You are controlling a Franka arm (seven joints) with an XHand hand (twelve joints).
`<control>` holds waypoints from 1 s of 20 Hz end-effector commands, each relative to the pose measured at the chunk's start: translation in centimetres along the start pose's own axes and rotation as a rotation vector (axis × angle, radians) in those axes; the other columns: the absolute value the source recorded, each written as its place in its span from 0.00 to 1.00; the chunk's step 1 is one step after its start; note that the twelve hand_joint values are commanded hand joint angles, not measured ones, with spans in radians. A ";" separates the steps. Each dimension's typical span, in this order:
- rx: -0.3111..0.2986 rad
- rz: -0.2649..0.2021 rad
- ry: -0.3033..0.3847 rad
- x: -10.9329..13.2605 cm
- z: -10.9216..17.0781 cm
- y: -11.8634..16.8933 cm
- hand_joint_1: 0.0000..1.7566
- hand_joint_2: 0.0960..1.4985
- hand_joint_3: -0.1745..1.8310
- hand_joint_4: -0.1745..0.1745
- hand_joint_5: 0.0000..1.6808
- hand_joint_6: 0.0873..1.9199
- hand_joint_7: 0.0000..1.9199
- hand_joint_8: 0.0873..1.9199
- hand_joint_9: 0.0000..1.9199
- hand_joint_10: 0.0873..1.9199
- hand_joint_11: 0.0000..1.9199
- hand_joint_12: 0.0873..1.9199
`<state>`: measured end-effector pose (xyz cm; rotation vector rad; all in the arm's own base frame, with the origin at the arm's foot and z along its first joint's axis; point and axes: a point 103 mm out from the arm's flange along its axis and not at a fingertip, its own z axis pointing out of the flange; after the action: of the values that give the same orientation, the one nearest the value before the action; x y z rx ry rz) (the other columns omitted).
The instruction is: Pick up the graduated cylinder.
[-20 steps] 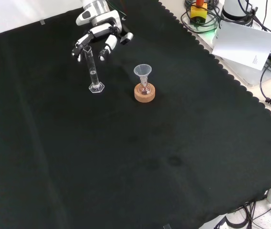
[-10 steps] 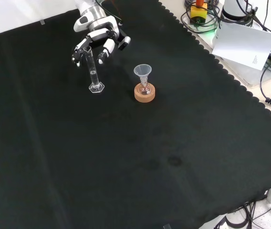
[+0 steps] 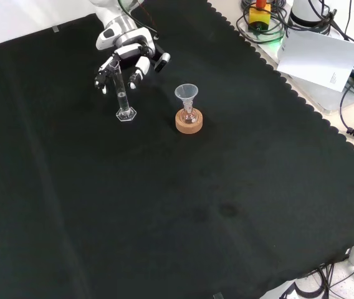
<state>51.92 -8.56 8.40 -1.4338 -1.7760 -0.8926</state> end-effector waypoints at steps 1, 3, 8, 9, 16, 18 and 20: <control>-0.016 -0.011 0.044 -0.2 0.3 0.5 0.59 0.68 0.00 0.37 0.28 0.00 0.18 0.30 0.29 0.27 0.14 0.67; -0.012 -0.012 0.051 -0.4 0.3 0.6 0.59 0.68 0.00 0.38 0.30 0.00 0.20 0.30 0.30 0.26 0.14 0.67; -0.019 -0.020 0.051 -0.5 0.2 0.7 0.60 0.68 0.00 0.43 0.39 0.03 0.24 0.28 0.34 0.25 0.15 0.67; -0.019 -0.019 0.052 -0.6 0.2 0.8 0.60 0.68 0.00 0.44 0.40 0.03 0.25 0.28 0.34 0.24 0.15 0.67; 0.008 -0.019 0.077 -0.8 0.8 1.0 0.61 0.68 0.00 0.45 0.39 0.06 0.26 0.26 0.36 0.22 0.15 0.67; 0.004 -0.019 0.082 -0.8 0.8 1.0 0.62 0.68 0.00 0.45 0.38 0.06 0.26 0.26 0.36 0.22 0.16 0.66; -0.004 -0.012 0.085 -0.8 1.1 1.0 0.63 0.68 0.00 0.45 0.37 0.09 0.26 0.26 0.36 0.22 0.16 0.66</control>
<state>52.98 -8.12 7.39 -1.3633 -1.7349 -0.9425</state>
